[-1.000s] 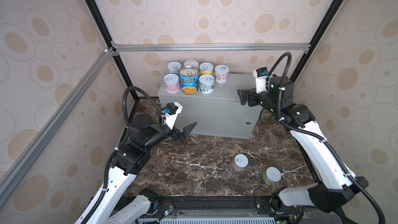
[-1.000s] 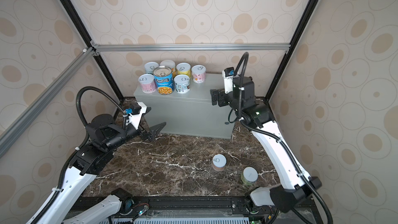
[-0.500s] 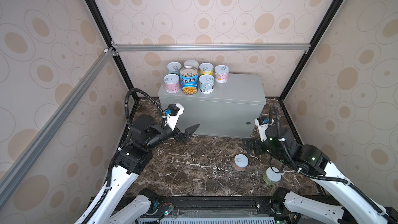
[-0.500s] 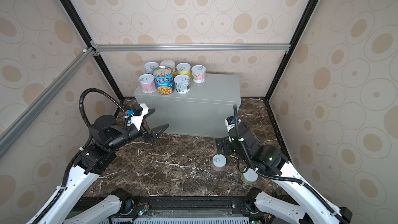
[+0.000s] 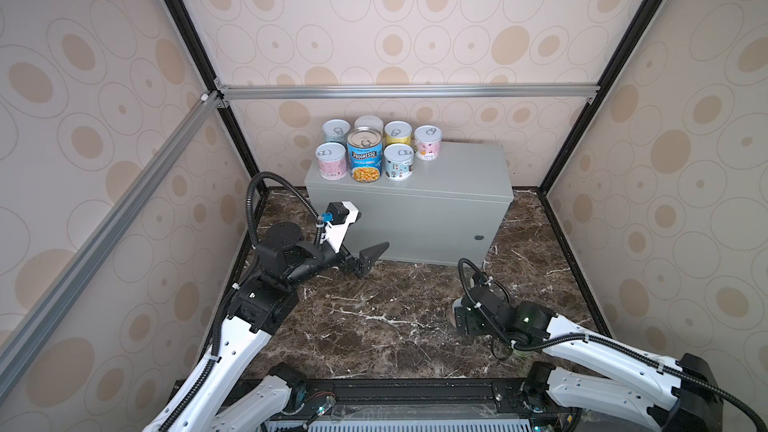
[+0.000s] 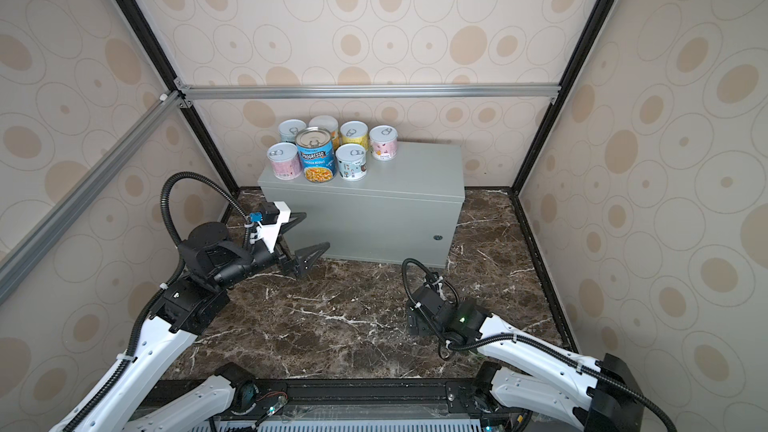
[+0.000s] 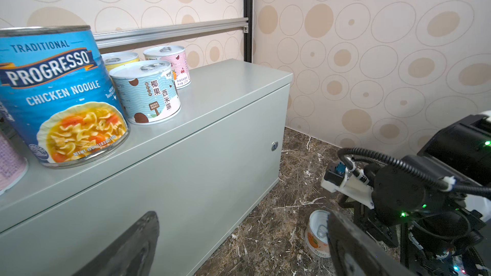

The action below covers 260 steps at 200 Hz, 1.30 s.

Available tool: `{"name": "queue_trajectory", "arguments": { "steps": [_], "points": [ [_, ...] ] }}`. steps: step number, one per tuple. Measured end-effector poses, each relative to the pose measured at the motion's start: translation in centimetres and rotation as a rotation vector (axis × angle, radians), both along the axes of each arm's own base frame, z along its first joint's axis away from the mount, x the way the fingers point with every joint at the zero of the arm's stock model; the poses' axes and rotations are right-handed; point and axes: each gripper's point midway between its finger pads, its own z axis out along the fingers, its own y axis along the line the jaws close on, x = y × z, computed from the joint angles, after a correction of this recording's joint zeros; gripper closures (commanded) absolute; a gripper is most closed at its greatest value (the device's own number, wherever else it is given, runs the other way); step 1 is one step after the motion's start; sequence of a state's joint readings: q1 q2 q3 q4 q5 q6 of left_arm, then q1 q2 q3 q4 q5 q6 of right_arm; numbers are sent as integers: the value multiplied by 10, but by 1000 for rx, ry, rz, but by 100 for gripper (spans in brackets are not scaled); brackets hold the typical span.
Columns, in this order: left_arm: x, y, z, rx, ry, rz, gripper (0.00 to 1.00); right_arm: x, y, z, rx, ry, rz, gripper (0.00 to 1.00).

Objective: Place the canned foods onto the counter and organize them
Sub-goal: 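Swing the right gripper down and close it around the orange-labelled floor can, then lift the orange-labelled can with the right gripper up onto the cabinet top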

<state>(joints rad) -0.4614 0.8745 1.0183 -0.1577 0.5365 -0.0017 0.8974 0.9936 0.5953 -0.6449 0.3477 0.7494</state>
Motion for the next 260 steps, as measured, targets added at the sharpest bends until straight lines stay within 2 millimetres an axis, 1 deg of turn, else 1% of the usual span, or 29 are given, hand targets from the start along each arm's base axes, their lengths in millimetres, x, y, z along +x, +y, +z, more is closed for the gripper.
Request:
{"name": "queue_trajectory", "arguments": {
  "steps": [17,36,78,107,130,146,173,189,209,230,247,260],
  "points": [
    [2,-1,-1,0,4,-2,2,1,2,-12,8,10,-17,0],
    [4,-3,-4,4,12,-4,2,3,5,-22,13,13,-29,0],
    [5,-3,-5,6,16,-4,2,14,18,-31,27,-2,-28,7],
    [5,-3,-5,6,16,-3,2,19,19,-36,2,-16,-28,14],
    [6,-3,-5,7,16,2,2,22,18,-38,-24,-24,-16,27],
    [6,-2,-5,7,15,4,2,24,20,-36,-29,-28,-4,34],
    [7,-2,-5,7,14,10,2,28,30,-25,-35,-34,56,41],
    [7,-1,-5,8,13,14,2,33,38,-9,-40,-49,100,43],
    [8,0,-5,11,9,23,2,43,52,25,-41,-87,161,44],
    [9,1,-5,18,1,30,2,57,69,79,-21,-161,223,44],
    [10,1,-5,23,-5,36,2,67,80,132,1,-240,271,45],
    [11,2,-5,27,-8,42,2,71,85,170,17,-299,298,44]
  ]
}}
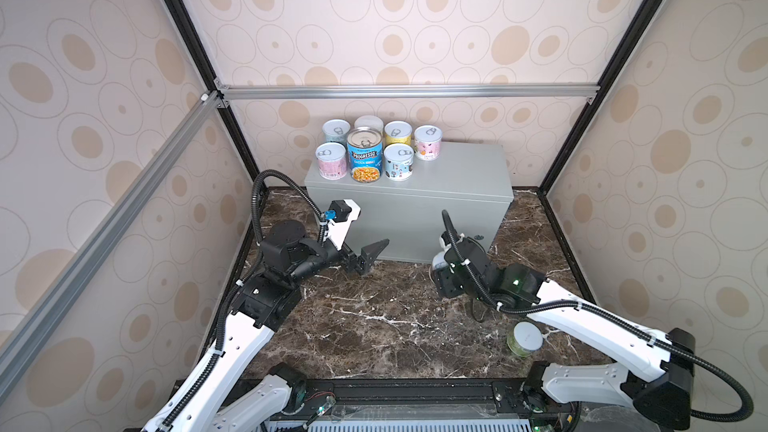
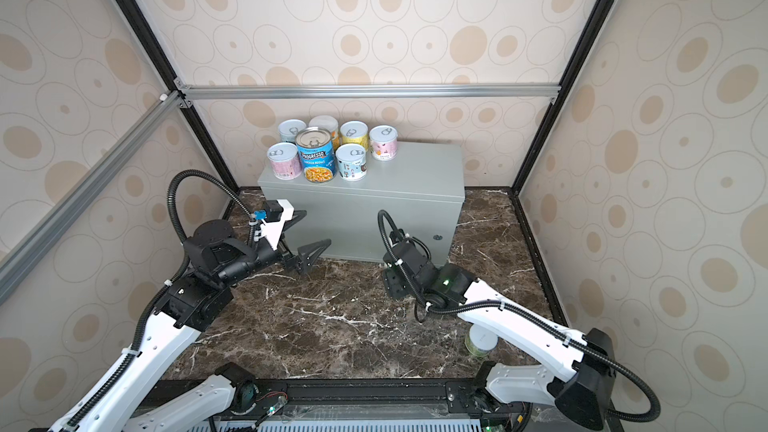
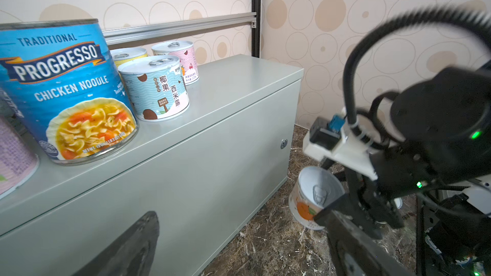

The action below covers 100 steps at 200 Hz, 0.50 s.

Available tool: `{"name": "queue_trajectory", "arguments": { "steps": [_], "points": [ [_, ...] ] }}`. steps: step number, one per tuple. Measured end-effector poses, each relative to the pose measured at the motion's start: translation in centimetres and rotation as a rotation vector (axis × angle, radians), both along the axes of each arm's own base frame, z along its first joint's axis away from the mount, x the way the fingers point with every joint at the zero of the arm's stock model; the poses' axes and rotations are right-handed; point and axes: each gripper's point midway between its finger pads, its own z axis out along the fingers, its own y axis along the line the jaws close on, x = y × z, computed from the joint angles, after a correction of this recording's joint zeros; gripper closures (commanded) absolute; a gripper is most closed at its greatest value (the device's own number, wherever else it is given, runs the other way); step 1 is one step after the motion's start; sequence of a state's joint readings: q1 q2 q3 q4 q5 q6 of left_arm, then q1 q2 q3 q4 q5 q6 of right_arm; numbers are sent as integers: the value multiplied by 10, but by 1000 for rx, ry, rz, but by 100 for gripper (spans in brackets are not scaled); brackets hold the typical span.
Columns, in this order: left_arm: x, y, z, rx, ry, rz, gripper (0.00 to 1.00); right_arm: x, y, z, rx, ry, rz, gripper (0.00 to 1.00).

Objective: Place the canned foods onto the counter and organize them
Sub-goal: 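Lift the orange-labelled can with the right gripper up onto the cabinet top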

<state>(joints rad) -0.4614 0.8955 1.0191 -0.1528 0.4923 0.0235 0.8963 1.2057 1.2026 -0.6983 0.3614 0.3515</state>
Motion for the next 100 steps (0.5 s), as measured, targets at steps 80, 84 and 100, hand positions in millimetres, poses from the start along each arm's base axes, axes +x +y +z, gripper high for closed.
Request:
{"name": "queue_trajectory", "arguments": {
  "steps": [80,84,100],
  "points": [
    [-3,4,5,2,-26,13,2,69,-5,167,21,-246,-1,44],
    [-4,5,5,3,-27,14,2,75,-5,169,14,-246,-5,44],
    [-5,5,7,4,-33,14,2,94,-6,171,-5,-236,-14,44]
  ]
}}
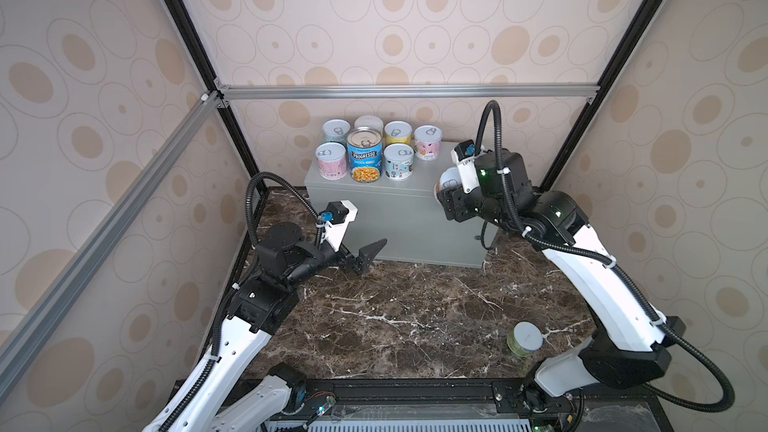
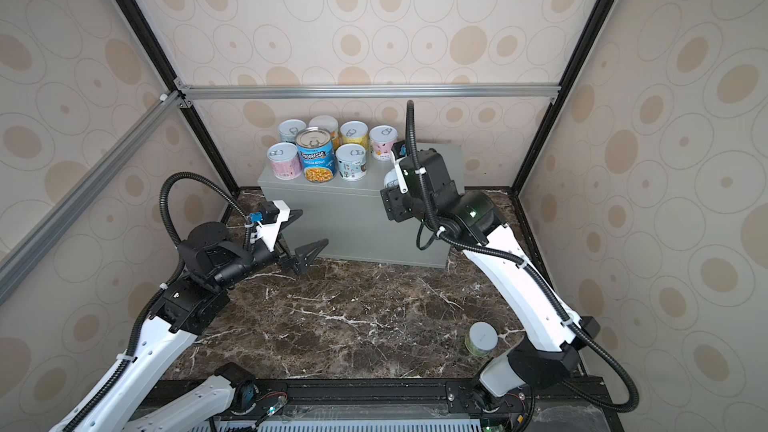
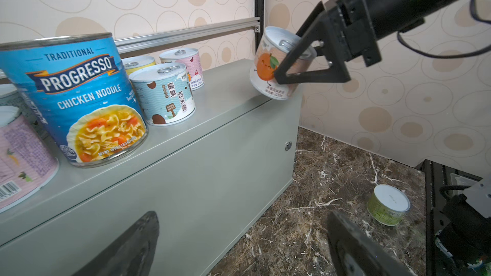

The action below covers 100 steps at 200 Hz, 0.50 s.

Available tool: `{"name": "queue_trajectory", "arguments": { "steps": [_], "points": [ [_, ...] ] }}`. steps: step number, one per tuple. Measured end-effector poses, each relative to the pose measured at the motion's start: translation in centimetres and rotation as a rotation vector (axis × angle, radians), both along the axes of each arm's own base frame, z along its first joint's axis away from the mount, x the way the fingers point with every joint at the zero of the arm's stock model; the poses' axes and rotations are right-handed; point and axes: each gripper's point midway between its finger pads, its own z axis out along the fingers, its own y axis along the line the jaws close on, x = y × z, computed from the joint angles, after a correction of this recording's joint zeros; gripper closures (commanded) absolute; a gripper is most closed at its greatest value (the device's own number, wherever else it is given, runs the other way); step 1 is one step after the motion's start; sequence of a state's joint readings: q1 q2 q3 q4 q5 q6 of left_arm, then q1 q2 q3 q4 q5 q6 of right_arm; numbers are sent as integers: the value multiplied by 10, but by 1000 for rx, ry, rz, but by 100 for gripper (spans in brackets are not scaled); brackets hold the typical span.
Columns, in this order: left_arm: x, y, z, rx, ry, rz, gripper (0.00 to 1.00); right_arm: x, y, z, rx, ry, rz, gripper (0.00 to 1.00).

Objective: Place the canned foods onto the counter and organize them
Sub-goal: 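Lift the orange-labelled can with the right gripper up onto the cabinet top, then lower the orange-labelled can beside the pink-labelled can with the right gripper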

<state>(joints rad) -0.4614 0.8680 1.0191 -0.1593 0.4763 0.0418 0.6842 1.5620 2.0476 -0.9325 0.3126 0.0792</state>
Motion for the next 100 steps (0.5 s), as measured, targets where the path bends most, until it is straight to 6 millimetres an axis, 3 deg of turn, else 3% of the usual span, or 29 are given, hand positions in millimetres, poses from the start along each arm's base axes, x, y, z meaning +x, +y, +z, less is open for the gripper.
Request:
{"name": "queue_trajectory", "arguments": {
  "steps": [53,100],
  "points": [
    [0,1,0,4,-4,3,2,49,8,-10,-56,46,-11,43],
    [0,1,0,6,-6,3,2,65,18,-12,-63,47,3,39]
  ]
}}
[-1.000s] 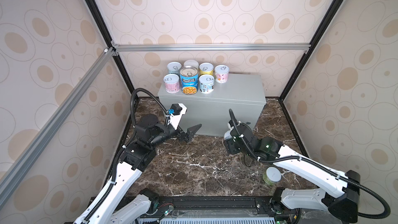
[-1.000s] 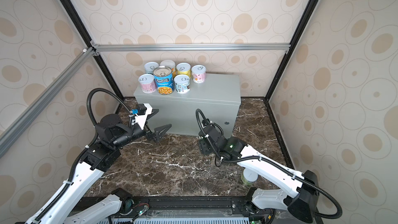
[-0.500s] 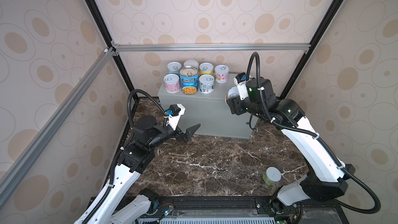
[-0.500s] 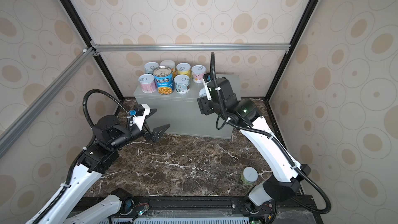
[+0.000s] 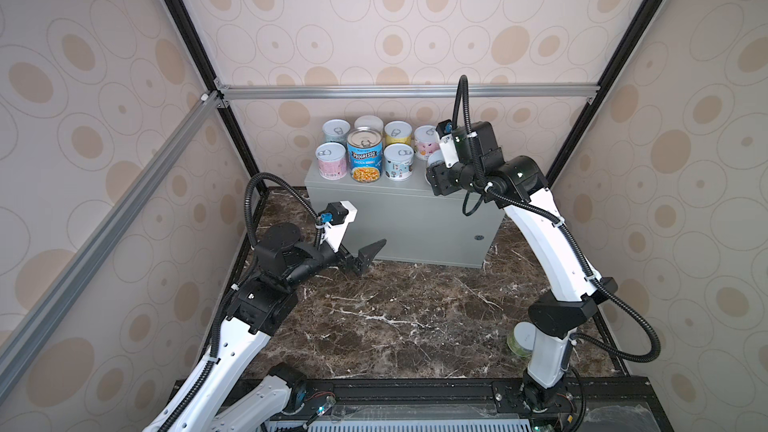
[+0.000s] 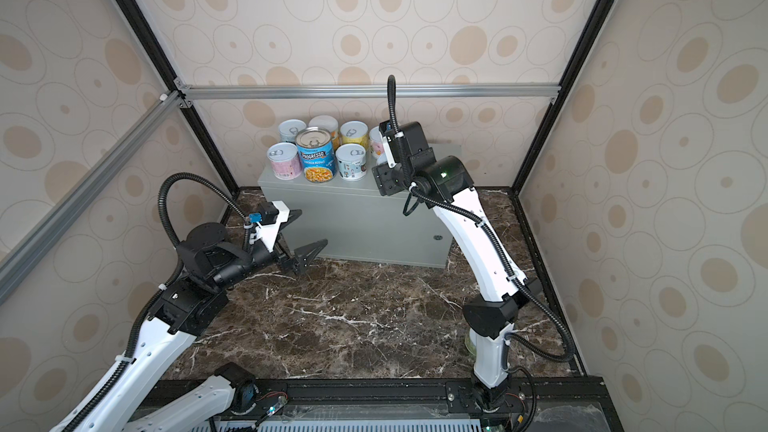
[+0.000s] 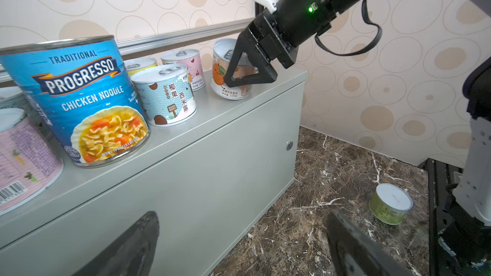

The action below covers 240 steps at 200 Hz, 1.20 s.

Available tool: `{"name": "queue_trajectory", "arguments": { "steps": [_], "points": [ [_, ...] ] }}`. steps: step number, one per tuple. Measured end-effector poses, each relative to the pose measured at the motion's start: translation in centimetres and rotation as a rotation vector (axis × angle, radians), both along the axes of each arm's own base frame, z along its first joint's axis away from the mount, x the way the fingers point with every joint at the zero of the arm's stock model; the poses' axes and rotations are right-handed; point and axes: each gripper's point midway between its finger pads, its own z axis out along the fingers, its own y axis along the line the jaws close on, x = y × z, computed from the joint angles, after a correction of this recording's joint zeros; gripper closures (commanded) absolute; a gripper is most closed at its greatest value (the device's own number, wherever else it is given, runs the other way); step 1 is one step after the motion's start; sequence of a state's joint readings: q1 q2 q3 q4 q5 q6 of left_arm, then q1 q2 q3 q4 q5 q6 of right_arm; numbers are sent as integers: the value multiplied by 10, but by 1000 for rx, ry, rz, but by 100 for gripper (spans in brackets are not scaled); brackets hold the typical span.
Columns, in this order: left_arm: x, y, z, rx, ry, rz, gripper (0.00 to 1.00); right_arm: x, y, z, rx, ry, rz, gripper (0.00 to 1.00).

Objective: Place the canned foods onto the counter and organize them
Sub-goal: 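Lower the orange-labelled can beside the pink-labelled can with the right gripper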

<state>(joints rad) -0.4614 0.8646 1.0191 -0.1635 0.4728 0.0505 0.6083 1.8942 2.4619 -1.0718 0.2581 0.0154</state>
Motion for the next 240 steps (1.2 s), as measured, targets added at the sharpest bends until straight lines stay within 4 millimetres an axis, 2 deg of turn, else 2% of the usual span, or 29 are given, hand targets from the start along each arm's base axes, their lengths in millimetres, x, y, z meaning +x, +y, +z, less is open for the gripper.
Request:
{"name": "queue_trajectory", "arguments": {
  "steps": [59,240],
  "points": [
    [0,0,0,5,-6,-1,2,11,2,0,9,-4,2,34],
    [5,1,-4,19,-3,18,2,19,8,-1,43,-2,30,21]
  ]
}}
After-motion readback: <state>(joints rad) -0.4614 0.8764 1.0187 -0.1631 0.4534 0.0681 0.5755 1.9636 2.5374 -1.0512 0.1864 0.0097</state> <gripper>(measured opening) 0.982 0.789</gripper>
